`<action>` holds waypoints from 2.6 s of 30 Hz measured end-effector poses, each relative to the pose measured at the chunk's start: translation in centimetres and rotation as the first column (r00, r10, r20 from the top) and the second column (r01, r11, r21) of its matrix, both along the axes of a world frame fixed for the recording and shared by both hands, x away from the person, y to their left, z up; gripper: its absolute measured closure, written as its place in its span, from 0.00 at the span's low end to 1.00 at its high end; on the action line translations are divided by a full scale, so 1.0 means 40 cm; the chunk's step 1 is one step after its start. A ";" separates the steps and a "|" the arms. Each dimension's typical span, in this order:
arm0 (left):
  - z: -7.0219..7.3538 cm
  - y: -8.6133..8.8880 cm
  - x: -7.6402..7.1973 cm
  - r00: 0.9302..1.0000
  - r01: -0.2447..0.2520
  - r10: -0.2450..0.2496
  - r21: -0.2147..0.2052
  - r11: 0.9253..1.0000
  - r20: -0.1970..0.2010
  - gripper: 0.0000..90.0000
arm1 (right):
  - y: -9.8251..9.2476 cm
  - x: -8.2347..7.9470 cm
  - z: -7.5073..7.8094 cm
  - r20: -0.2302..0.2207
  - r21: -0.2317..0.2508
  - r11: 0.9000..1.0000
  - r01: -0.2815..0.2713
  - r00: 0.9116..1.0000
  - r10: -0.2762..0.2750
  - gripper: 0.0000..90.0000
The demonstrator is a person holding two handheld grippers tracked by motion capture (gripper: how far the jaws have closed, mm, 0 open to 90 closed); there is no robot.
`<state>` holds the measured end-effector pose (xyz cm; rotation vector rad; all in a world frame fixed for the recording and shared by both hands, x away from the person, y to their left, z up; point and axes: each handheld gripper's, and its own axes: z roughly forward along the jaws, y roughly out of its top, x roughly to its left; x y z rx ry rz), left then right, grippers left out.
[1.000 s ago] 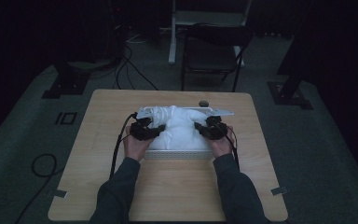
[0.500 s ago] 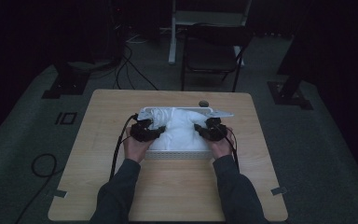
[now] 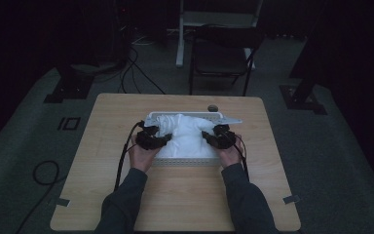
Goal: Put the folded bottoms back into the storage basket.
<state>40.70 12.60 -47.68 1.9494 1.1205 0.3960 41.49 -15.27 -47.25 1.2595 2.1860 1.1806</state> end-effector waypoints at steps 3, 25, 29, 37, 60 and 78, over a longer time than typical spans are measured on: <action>-0.004 -0.001 0.000 1.000 -0.007 0.007 0.000 1.000 -0.010 0.63 | 0.001 0.000 -0.003 -0.002 -0.002 1.000 -0.001 1.000 0.001 0.80; -0.026 -0.011 0.004 0.997 -0.031 0.031 0.003 1.000 -0.075 0.63 | 0.005 -0.004 -0.019 -0.015 -0.034 0.999 0.000 1.000 0.000 0.79; -0.026 -0.015 0.004 0.997 -0.027 0.028 0.027 0.999 -0.071 0.63 | 0.005 -0.004 -0.022 -0.022 -0.040 0.999 -0.002 1.000 0.001 0.79; -0.026 -0.024 0.003 0.997 -0.025 0.030 0.069 0.997 -0.073 0.63 | 0.006 -0.001 -0.030 -0.043 -0.045 0.999 0.001 0.999 -0.003 0.79; -0.027 -0.031 0.019 0.990 -0.032 0.048 0.121 0.992 -0.132 0.60 | 0.009 0.006 -0.042 -0.076 -0.050 0.999 0.010 0.997 -0.014 0.78; -0.024 -0.014 0.014 0.988 -0.069 0.081 0.094 0.993 -0.134 0.49 | 0.008 0.010 -0.043 -0.081 -0.058 0.998 0.035 0.996 -0.040 0.70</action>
